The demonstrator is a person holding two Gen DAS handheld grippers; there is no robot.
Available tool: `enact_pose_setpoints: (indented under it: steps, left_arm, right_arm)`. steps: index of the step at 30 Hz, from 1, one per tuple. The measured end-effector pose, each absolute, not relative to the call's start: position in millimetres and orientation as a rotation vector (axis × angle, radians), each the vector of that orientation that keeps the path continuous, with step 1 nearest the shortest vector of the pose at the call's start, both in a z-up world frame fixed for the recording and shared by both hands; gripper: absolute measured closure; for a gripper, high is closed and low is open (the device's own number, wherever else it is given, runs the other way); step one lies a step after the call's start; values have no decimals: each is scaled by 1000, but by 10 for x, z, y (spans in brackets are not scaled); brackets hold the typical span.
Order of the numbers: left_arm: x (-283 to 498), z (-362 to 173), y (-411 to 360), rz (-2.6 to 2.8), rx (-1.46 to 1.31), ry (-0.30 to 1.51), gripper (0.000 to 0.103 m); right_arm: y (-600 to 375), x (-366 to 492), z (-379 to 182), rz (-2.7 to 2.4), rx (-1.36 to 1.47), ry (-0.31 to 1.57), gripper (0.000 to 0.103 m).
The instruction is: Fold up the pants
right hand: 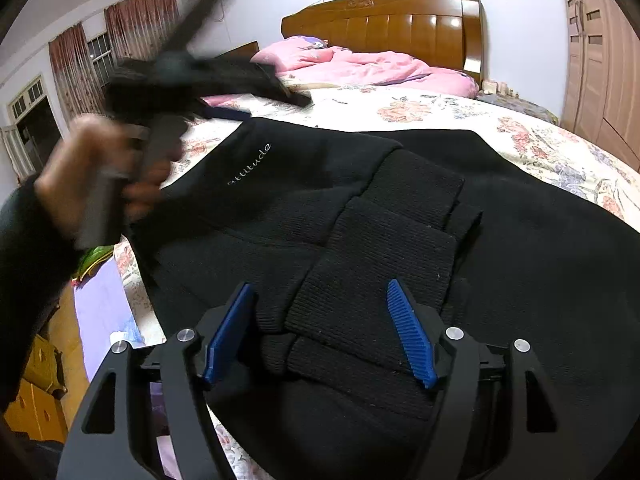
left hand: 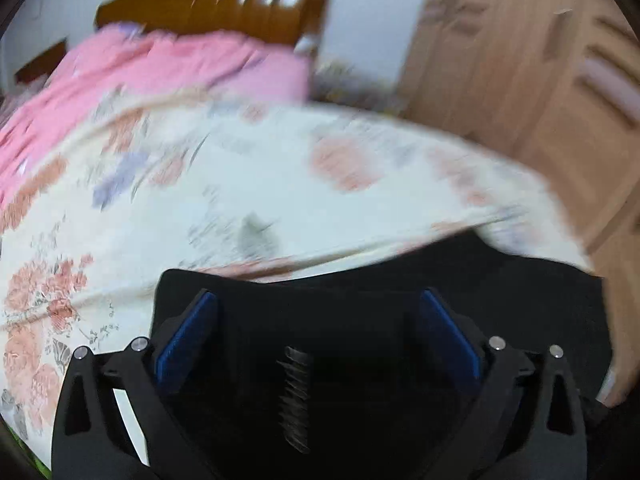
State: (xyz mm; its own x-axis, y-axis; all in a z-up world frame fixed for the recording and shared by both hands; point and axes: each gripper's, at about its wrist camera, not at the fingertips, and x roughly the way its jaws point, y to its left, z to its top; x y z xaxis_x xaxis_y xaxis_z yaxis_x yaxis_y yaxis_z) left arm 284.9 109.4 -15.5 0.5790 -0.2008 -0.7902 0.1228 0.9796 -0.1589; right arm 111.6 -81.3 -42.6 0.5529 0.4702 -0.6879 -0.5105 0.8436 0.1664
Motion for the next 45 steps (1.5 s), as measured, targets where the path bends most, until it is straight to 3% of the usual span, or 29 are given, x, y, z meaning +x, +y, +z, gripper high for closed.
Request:
enact_pose_setpoints:
  steps: [8,16,20,26,32,36,40,45]
  left_arm:
    - [2854,-310,1325,-240,-173,858,2]
    - [2838,-319,1357,-252,-195,845,2]
    - [2837,-320,1350,-249,-190,846,2]
    - [2846,-331,1295,-229,-150,853,2]
    - [2857,-339,1251,-215,-120,860,2]
    - [2866,-346,1232,-206,-102,864,2]
    - [2870,-347,1217,-200,-90,866,2]
    - [2873,-354,1183,-185,-64,871,2]
  right_arm:
    - [-896,1113,-397,614,6,814,35]
    - [-987,1399,25,578,36,787,31]
    - [-675,1627,-255,594,-70,928,24]
    - [-737,1513,-260,567,-78,887,23]
    - [-1829,924,158,504,248,704,20]
    - [-2833,251,87,351,503,595,18]
    - [-3609,-265,-289,141,708,621,18]
    - [-3868,-200,-569,72,740,728,18]
